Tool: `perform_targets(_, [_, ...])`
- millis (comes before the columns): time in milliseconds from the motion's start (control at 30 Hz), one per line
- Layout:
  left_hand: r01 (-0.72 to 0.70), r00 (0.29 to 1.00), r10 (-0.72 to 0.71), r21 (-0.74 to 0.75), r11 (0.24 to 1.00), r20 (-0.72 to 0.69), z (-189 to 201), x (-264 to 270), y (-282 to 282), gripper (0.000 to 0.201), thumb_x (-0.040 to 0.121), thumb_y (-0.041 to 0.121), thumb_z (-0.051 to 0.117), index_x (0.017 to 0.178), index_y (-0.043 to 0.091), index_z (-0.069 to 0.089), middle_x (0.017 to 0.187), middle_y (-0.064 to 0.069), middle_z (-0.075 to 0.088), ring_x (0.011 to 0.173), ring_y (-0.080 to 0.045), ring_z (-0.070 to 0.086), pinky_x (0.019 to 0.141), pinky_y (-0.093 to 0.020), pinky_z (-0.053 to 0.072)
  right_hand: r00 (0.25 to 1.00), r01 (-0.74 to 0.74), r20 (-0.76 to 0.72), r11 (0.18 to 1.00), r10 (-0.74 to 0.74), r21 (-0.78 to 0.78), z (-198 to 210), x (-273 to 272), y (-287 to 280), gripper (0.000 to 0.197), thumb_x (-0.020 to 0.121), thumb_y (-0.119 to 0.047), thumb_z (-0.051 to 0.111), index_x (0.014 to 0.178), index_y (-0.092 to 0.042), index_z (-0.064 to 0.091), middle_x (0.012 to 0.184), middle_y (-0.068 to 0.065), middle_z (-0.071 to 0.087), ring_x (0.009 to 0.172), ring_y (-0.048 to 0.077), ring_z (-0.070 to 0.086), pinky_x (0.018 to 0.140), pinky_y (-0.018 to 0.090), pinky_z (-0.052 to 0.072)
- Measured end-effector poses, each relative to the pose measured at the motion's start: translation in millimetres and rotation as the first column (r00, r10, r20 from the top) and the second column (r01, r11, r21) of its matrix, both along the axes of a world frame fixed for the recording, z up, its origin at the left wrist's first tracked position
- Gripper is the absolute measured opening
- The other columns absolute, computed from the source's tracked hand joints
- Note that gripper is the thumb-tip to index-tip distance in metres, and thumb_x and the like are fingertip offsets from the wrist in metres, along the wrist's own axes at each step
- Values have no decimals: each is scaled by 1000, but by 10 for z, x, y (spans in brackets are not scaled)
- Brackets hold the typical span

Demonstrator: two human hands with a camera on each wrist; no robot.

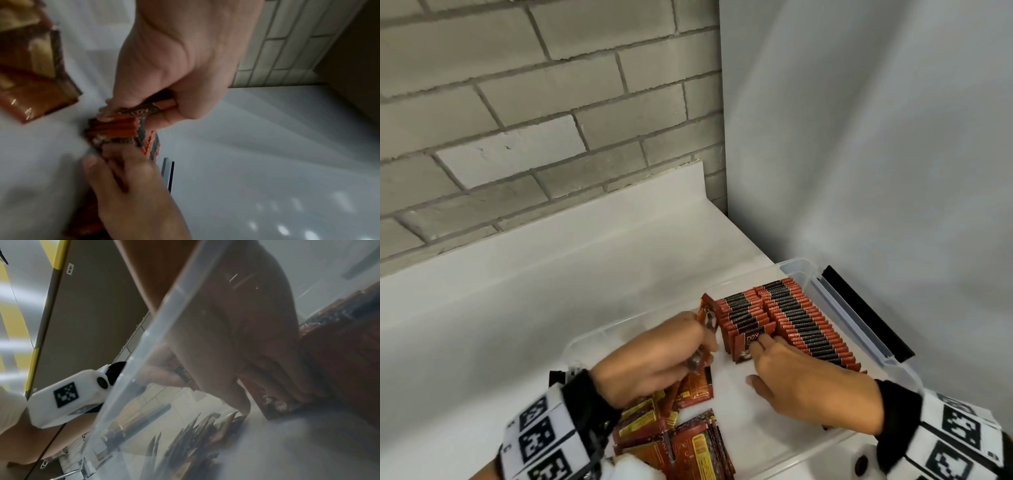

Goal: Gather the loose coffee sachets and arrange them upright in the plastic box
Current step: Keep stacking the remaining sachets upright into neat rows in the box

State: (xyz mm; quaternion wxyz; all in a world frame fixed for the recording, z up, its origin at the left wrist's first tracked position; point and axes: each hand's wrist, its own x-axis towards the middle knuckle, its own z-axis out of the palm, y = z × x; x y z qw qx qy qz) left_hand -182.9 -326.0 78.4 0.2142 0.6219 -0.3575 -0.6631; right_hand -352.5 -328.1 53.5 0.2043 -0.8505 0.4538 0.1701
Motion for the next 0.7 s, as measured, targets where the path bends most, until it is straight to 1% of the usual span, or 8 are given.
perform_targets(67, [-72, 988, 74, 22, 997, -139, -53, -141, -2, 23, 87, -9, 49, 102, 7, 56, 101, -14, 58, 92, -22, 53, 81, -28, 44, 999, -17, -39, 1000, 16, -19, -25, 29, -3, 42, 103, -28, 35, 138, -6, 34, 137, 12, 38, 123, 25, 39, 107, 33, 31])
perform_targets(133, [-100, 970, 103, 23, 995, -221, -71, -252, -15, 30, 87, -11, 44, 102, 8, 62, 101, -13, 66, 90, -19, 59, 74, -25, 46, 998, -30, -64, 999, 28, -28, -47, 46, -7, 43, 103, -28, 35, 141, -7, 32, 140, 11, 36, 126, 27, 36, 109, 34, 28])
perform_targets(200, [-144, 964, 145, 22, 989, -222, -63, -309, -19, 32, 88, -12, 42, 98, 10, 62, 96, -10, 68, 84, -15, 60, 66, -22, 45, 997, -40, -71, 998, 38, -38, -55, 45, -27, 43, 103, -27, 34, 141, -7, 32, 140, 10, 36, 127, 27, 34, 110, 35, 26])
perform_targets(333, [-163, 954, 171, 52, 985, -244, -75, -342, -12, 32, 88, -12, 42, 97, 10, 63, 92, -9, 67, 82, -16, 59, 68, -24, 45, 995, -63, -86, 996, 57, -61, -28, 39, -87, 39, 103, -23, 36, 137, -5, 39, 136, 12, 41, 124, 27, 35, 107, 33, 27])
perform_targets(400, [-173, 951, 187, 77, 982, -248, -94, -339, -11, 32, 87, -12, 41, 96, 9, 64, 87, -7, 68, 78, -15, 59, 66, -23, 45, 994, -75, -83, 995, 70, -58, -8, 52, -105, 37, 103, -19, 36, 136, -4, 42, 135, 12, 43, 123, 27, 37, 106, 32, 28])
perform_targets(467, [-202, 940, 225, 112, 973, -258, -105, -337, -15, 32, 87, -12, 41, 97, 8, 64, 84, -8, 69, 75, -15, 60, 65, -24, 45, 997, -63, -51, 997, 61, -45, -3, 47, -109, 35, 103, -20, 36, 133, -5, 45, 133, 12, 45, 122, 28, 40, 104, 32, 33])
perform_targets(600, [-205, 926, 241, 148, 967, -292, -107, -343, -14, 35, 87, -13, 39, 107, 5, 62, 94, -13, 68, 81, -20, 61, 68, -27, 48, 999, 13, 51, 1000, -14, 22, -14, -3, -122, 30, 101, -23, 41, 125, -9, 53, 125, 10, 54, 113, 26, 54, 95, 32, 45])
perform_targets(700, [-212, 930, 245, 146, 966, -275, -112, -321, -14, 33, 87, -12, 40, 101, 7, 63, 83, -8, 70, 74, -17, 62, 67, -26, 47, 997, 22, 73, 999, -26, 46, -6, -23, -122, 29, 101, -25, 41, 120, -9, 56, 120, 10, 57, 106, 27, 58, 91, 34, 49])
